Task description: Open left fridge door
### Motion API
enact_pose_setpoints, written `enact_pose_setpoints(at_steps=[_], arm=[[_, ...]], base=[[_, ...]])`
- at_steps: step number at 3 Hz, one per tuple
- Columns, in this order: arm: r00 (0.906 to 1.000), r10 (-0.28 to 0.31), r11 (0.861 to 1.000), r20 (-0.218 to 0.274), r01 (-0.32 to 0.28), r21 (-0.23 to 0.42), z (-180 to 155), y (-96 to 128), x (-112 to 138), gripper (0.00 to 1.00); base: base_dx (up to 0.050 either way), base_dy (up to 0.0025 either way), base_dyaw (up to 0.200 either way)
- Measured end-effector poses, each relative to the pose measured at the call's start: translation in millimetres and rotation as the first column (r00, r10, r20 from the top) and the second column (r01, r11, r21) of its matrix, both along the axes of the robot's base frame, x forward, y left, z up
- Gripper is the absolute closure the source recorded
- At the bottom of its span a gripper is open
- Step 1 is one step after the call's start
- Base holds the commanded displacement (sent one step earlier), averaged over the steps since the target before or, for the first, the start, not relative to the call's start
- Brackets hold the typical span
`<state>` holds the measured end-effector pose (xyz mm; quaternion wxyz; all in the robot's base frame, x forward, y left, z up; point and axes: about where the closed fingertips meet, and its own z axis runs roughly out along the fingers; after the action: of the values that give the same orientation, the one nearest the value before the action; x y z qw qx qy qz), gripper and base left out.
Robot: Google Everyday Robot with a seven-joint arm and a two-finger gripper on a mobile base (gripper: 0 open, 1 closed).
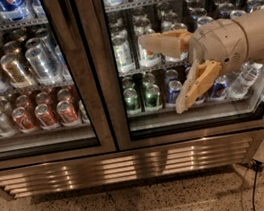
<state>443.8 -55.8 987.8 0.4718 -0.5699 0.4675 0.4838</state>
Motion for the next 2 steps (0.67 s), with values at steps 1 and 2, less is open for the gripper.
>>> enact_pose_setpoints(at_steps=[1,2], arm=[[1.0000,0.000,1.000,0.000,0.000,0.000,0.0,0.0,0.0,0.00],[1.0000,0.000,1.000,0.000,0.000,0.000,0.0,0.0,0.0,0.00]], base=[[0.000,0.00011,0.183],[0.045,0.00191,0.086]])
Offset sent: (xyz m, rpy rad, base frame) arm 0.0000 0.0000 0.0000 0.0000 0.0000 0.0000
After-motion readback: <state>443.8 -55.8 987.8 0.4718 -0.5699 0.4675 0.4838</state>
